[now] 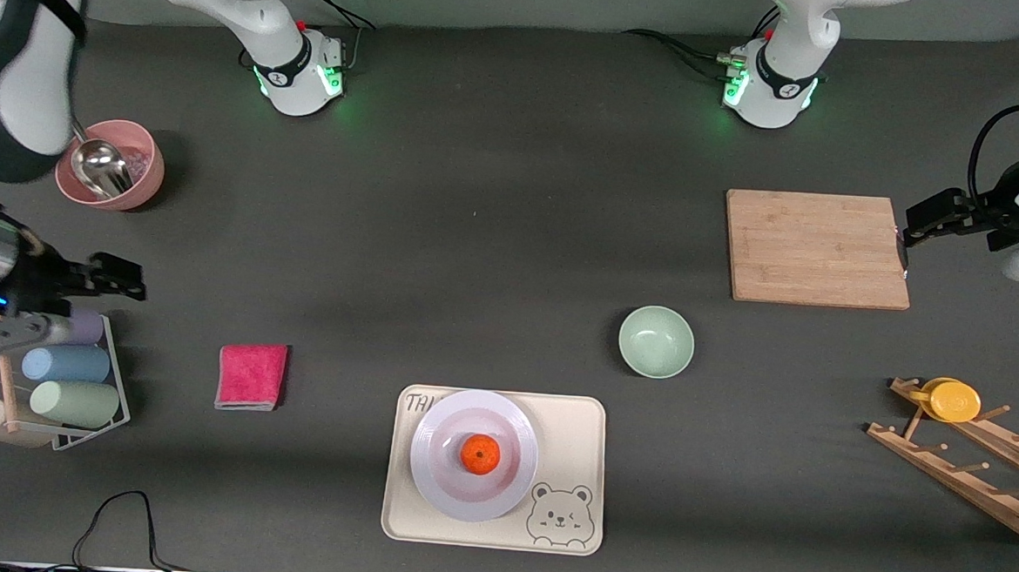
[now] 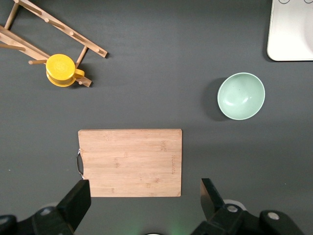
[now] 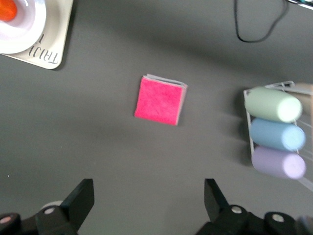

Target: Place orange and plate with both arms

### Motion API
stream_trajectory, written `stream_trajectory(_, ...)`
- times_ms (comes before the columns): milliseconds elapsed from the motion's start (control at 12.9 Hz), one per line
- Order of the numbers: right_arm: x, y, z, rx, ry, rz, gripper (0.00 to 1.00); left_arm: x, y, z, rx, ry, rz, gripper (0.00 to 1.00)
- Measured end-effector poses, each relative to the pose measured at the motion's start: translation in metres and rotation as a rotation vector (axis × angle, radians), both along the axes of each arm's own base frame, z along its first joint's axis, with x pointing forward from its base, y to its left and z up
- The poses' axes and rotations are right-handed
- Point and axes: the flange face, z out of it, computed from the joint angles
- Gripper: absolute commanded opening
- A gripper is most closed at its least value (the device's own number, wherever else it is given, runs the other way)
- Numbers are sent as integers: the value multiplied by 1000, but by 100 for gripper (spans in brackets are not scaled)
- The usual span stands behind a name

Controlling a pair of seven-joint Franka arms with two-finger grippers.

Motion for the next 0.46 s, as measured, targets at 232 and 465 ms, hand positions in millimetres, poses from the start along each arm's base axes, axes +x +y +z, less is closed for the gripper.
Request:
stream_trajectory(232,-19,-39,23,26,-5,-45,100,0,0,0,0,0,0,100)
stream_trajectory(465,-31,-57,22,-22,18,-48,100,0,0,0,0,0,0,100)
